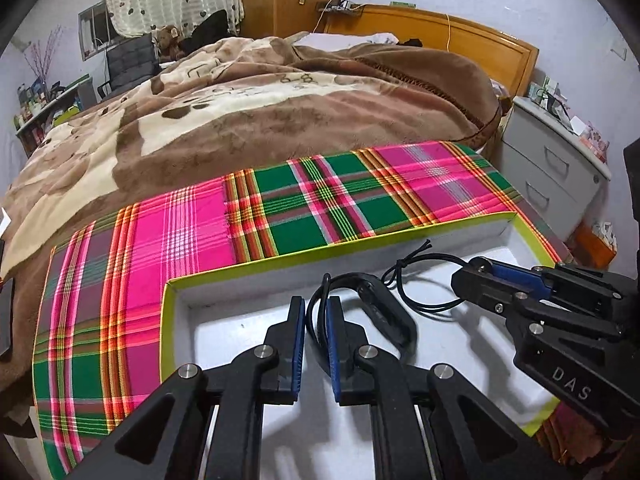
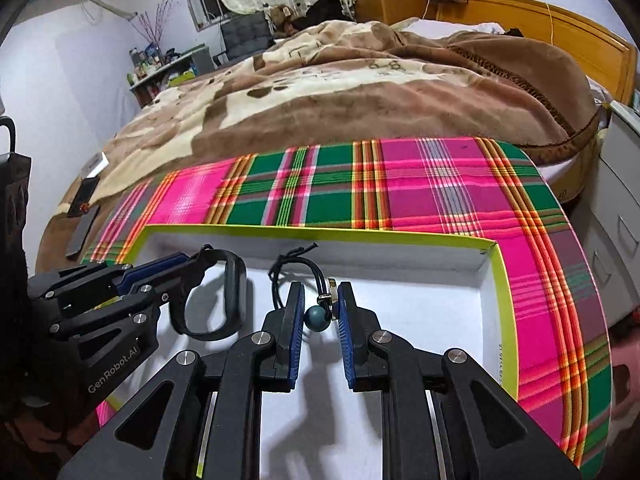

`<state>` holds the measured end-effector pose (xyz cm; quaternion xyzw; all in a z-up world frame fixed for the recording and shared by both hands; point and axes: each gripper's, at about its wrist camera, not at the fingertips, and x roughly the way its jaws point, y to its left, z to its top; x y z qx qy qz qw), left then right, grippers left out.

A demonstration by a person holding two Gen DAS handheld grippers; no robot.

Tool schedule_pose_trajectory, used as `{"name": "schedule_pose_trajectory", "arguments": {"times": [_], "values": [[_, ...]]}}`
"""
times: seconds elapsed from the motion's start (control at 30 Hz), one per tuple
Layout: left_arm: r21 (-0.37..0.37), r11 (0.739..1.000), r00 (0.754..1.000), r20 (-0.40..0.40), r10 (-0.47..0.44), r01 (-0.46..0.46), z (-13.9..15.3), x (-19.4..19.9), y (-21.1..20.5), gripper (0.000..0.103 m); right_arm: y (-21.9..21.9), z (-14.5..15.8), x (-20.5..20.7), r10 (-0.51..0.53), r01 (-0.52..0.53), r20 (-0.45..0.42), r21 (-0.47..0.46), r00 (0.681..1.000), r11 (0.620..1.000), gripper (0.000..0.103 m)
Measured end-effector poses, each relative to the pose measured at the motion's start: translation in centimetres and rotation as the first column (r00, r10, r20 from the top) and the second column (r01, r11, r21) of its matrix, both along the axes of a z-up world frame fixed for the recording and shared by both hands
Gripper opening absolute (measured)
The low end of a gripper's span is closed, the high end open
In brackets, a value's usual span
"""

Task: Organize jewelry
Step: 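Carry both items into the yellow box and open both tools to release them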

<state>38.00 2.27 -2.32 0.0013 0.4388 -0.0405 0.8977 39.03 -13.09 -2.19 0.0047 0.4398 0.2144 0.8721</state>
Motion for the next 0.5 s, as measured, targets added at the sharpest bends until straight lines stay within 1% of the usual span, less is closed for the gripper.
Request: {"name": "schedule_pose_trajectory", "arguments": {"times": [0.13, 0.33, 0.4, 0.47, 0.5], "values": [[0.000, 1.000, 1.000, -0.007, 0.006, -0.006, -0.26, 0.35, 0.00, 0.011, 0.12, -0.22, 0.18, 0.004, -0.004, -0.003, -0.017, 1.000, 1.000, 0.017], [-0.020, 1.000, 1.000, 0.010, 0.006, -0.006, -0.01, 0.23, 0.32, 0.011, -0.03, -0.01, 0.40, -0.003, 0.003, 0.006, -0.018, 1.000, 1.000, 0.021], [-0.039, 0.999, 1.000, 0.019, 0.001, -0.001, 0.23, 0.00, 0.39, 0.011, -0.12, 0.24, 0.35, -0.004, 0.004, 0.016, -0.015, 1.000, 1.000, 0.025], [-0.041, 0.999, 1.000, 0.029, 0.000, 0.001, 0.44, -0.22, 0.33, 0.011, -0.28, 0.42, 0.25, -0.005, 0.005, 0.022, -0.011, 1.000, 1.000, 0.030], [-0.039, 0.999, 0.999, 0.033, -0.001, 0.002, 0.57, -0.35, 0.27, 0.011, -0.43, 0.59, 0.10, -0.008, 0.008, 0.026, -0.009, 1.000, 1.000, 0.030]]}}
